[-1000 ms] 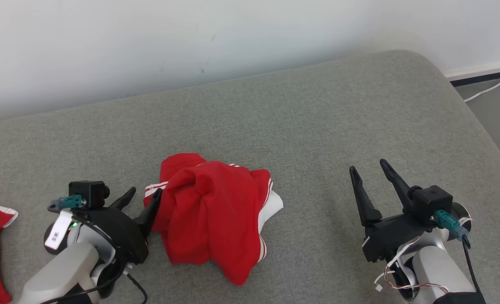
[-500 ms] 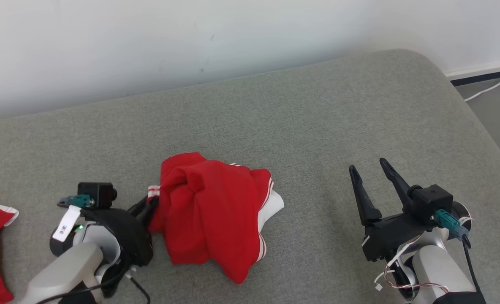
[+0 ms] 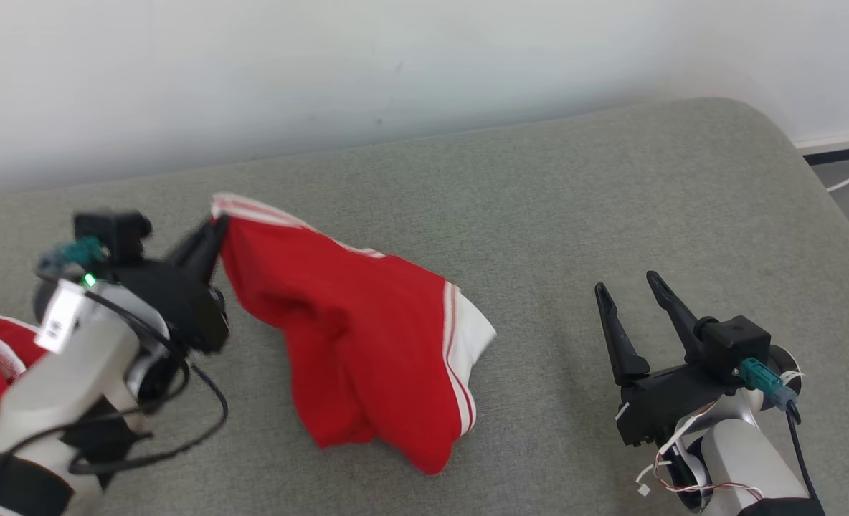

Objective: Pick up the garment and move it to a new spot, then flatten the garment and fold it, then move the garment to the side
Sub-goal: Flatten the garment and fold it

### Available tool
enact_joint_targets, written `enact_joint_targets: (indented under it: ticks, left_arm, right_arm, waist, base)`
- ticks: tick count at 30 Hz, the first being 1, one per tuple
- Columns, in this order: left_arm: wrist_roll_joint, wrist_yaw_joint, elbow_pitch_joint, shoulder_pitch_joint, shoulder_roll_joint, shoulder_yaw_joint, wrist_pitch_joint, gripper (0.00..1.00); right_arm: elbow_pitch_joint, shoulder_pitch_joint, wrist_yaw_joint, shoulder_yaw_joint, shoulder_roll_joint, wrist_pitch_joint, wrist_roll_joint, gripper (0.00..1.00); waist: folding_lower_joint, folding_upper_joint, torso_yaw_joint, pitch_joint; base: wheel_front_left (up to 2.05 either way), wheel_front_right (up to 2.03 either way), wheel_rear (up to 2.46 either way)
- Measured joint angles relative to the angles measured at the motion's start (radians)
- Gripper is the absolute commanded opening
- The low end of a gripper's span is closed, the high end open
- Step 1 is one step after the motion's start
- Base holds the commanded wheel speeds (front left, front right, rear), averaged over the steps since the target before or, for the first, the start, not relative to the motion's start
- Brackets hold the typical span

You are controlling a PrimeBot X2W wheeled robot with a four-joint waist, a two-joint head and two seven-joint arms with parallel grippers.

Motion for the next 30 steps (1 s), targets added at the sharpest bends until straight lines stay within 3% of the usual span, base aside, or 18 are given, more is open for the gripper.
enact_joint_targets:
  ticks: [11,19,30]
  left_arm:
    - [0.335,0.088,-0.226,0.044,0.105,0.333,0.0,0.0]
    - [0.493,0.152,-0.371,0.109,0.127,0.423,-0.001,0.0]
    - [0.482,0.109,-0.453,0.207,-0.002,0.39,-0.001,0.0]
  right_arm:
    - [-0.002,0.025,0.0,-0.002,0.0,0.0,0.002,1.0]
    - [0.0,0.041,0.0,0.012,0.0,0.0,0.003,1.0]
    - [-0.007,0.048,0.0,0.021,0.0,0.0,0.006,1.0]
  waist:
    - [0.0,-0.0003,0.06,-0.032]
    - [-0.0001,-0.0002,0.103,-0.06]
    - [-0.0001,-0.0003,0.114,-0.056]
  base:
    - [0.0,0.0,0.0]
    - [0.0,0.0,0.0]
    - [0.0,0.0,0.0]
